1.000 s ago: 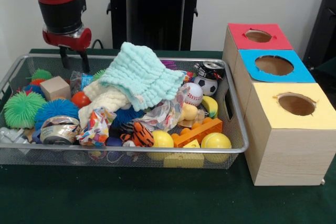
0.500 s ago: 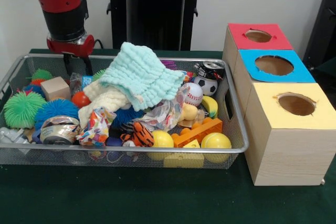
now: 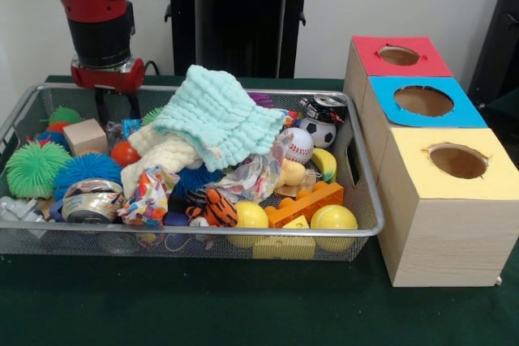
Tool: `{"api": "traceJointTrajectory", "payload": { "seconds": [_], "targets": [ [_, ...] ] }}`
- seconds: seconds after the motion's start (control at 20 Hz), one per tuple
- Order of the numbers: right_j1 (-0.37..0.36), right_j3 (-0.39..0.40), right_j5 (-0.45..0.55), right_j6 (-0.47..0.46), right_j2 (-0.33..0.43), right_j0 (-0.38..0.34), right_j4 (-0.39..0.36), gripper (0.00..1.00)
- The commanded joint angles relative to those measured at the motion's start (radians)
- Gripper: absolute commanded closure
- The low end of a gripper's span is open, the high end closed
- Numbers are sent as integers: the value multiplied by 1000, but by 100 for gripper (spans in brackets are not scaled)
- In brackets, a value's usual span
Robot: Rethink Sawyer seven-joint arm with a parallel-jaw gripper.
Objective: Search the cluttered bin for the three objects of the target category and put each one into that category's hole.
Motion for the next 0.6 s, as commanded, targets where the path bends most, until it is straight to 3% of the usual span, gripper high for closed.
{"api": "traceJointTrajectory", "payload": {
  "seconds": [0.05, 0.4, 0.6],
  "targets": [
    [26, -45, -54, -152, 105, -8, -63, 0],
    [31, -34, -13, -154, 141, -27, -33, 0],
    [50, -42, 190, -201, 167, -58, 103, 0]
  ]
}}
